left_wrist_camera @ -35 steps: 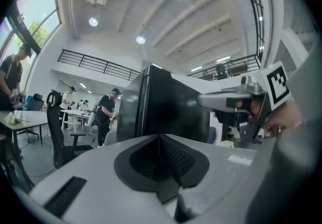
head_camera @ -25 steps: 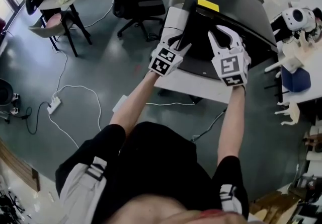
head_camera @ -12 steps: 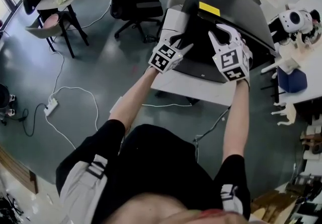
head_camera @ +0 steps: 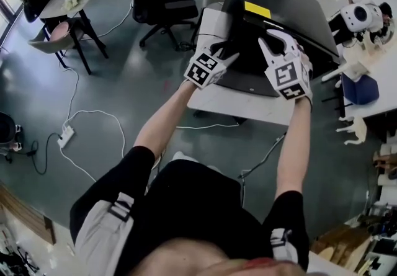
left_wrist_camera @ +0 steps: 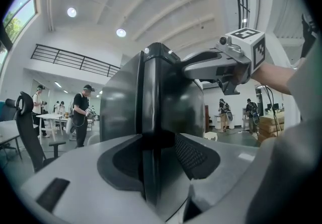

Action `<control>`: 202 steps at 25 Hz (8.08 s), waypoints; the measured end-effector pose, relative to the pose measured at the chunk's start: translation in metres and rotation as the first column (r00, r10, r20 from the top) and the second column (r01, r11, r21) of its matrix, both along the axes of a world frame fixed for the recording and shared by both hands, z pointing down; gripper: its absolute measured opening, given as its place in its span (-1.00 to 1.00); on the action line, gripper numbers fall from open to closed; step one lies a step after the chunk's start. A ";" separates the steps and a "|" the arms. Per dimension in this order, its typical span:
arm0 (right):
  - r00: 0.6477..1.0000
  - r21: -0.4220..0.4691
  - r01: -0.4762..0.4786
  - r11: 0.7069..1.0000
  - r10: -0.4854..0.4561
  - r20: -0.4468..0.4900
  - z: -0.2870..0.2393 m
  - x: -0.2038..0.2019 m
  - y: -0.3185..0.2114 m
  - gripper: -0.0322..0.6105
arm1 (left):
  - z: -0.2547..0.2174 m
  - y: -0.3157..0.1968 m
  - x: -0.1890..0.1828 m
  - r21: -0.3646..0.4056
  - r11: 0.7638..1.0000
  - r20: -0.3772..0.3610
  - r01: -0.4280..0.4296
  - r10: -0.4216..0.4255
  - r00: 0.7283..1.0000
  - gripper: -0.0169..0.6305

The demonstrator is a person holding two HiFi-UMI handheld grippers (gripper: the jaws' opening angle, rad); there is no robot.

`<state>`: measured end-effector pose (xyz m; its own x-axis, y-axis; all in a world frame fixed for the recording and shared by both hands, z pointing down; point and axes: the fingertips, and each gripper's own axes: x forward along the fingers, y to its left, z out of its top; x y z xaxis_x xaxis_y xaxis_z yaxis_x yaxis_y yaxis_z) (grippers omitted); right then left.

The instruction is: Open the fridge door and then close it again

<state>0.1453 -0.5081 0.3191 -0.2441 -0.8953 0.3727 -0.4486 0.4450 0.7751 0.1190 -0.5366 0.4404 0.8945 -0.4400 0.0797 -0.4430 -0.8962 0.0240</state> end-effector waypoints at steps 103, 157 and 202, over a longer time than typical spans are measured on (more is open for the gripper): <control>0.455 0.073 -0.145 0.987 0.001 0.891 0.041 0.268 0.427 -0.91 | 0.049 0.484 0.238 -0.031 0.978 0.162 0.208 -0.200 0.966 -0.47; 0.555 0.152 -0.030 0.988 -0.110 0.825 0.041 -0.002 0.043 -0.92 | 0.060 0.049 -0.013 -0.093 0.993 0.004 0.072 -0.072 0.997 -0.45; 0.474 -0.060 -0.319 0.946 0.214 0.854 0.123 0.126 0.058 -0.92 | 0.005 0.052 0.037 -0.088 0.906 -0.067 0.413 -0.419 0.905 -0.95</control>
